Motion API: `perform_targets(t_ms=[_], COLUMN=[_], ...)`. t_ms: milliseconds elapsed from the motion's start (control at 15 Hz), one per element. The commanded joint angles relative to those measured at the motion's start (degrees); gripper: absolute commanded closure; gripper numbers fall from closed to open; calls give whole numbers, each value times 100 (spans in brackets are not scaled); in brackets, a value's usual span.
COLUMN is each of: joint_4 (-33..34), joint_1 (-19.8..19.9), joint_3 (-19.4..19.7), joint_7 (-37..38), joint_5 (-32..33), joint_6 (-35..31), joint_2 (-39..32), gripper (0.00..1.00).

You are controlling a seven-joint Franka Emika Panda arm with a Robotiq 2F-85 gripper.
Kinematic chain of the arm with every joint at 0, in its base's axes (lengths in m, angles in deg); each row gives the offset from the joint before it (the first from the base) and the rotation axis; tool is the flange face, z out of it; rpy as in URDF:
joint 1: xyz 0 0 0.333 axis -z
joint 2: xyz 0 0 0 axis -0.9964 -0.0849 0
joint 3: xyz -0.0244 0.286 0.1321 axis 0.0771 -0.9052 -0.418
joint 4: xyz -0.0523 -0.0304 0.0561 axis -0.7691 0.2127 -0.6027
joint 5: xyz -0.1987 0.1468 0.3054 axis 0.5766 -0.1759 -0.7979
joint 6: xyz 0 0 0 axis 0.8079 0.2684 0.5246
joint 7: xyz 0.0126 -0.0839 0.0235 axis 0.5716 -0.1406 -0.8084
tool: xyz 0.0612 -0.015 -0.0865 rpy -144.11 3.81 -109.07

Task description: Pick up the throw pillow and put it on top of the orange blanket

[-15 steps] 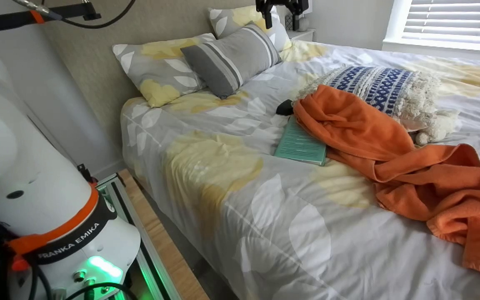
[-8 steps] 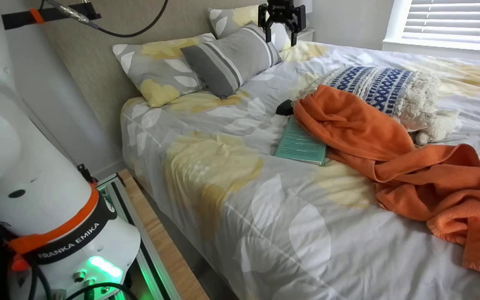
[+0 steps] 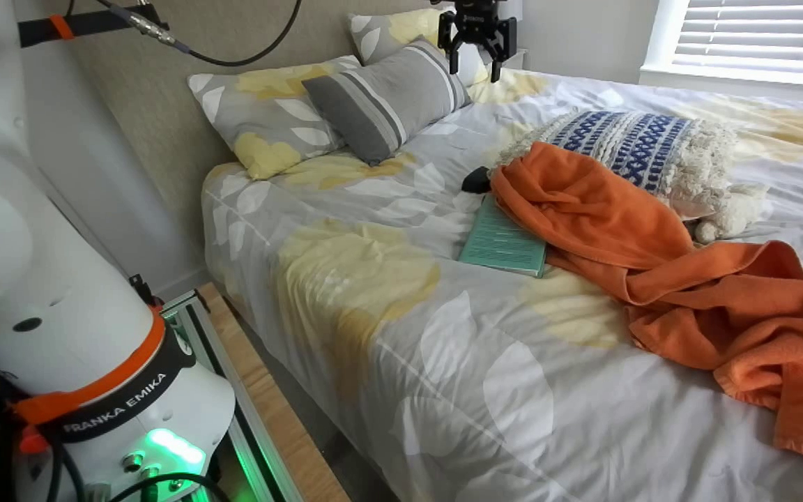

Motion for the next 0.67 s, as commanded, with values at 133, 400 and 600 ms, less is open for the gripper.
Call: perform_targets(t_ms=[133, 400, 600], joint_4=[15, 284, 632], joint_1=[-26, -338, -605], joint_3=[27, 195, 315], joint_7=[-4, 268, 142], joint_5=[-12, 735, 1656], joint_6=[18, -187, -411], joint_2=[-2, -387, -880], gripper=[0, 0, 0])
